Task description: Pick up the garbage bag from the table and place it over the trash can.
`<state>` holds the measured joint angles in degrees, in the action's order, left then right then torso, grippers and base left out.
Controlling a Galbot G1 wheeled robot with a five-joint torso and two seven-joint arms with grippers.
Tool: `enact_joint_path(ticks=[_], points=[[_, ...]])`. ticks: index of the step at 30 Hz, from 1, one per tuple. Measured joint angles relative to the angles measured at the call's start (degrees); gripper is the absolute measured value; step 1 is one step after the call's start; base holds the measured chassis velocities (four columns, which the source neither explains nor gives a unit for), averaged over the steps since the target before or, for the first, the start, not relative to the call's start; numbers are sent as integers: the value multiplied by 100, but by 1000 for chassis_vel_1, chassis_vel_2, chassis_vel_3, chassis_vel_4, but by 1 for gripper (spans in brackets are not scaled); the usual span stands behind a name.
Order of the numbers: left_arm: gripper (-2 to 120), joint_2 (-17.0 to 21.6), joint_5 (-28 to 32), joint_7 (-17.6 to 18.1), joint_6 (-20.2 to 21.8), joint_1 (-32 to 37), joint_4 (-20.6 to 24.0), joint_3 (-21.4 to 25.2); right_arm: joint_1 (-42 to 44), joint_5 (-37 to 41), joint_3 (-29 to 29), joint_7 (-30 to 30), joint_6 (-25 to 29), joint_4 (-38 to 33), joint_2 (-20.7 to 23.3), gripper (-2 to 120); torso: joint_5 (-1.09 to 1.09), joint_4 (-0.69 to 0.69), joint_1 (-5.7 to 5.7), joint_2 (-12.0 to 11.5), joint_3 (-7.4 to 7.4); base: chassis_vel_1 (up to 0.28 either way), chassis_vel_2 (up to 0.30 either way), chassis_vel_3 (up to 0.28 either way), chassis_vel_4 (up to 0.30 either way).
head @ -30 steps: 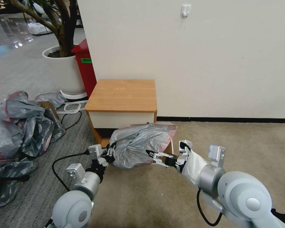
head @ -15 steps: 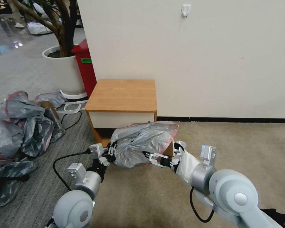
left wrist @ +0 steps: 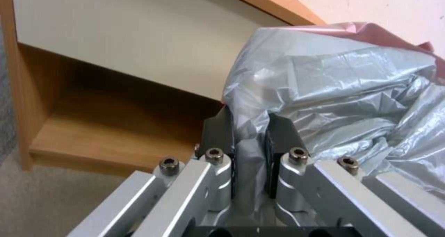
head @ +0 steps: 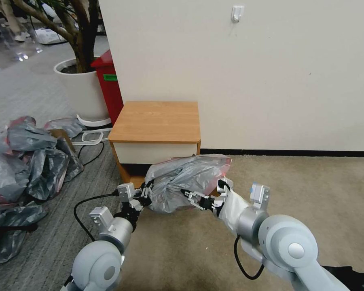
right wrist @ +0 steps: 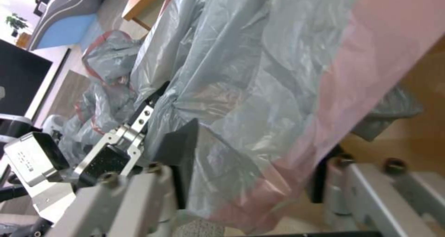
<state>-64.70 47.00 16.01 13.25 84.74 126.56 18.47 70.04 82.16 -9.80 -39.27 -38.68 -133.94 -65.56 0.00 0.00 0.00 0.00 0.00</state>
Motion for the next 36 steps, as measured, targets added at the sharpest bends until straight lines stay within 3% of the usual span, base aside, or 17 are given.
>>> enact_joint_path(ticks=[13, 23, 26, 36], points=[[9, -114, 177, 114, 43, 79, 3, 5, 134, -108, -127, 256, 5, -70, 56, 0, 0, 0, 0, 0, 0, 0, 0, 0, 0], [9, -138, 466, 290, 54, 55, -34, 85, 312, -96, -321, 284, 12, -266, 133, 0, 1, 0, 0, 0, 0, 0, 0, 0, 0], [9, -167, 997, 484, 142, -89, -118, 252, 489, -82, -400, 297, 25, -409, 183, 0, 0, 0, 0, 0, 0, 0, 0, 0, 0], [9, -155, 1547, 654, 178, -304, -206, 406, 650, -102, -550, 314, 27, -316, 128, 0, 0, 0, 0, 0, 0, 0, 0, 0, 0]])
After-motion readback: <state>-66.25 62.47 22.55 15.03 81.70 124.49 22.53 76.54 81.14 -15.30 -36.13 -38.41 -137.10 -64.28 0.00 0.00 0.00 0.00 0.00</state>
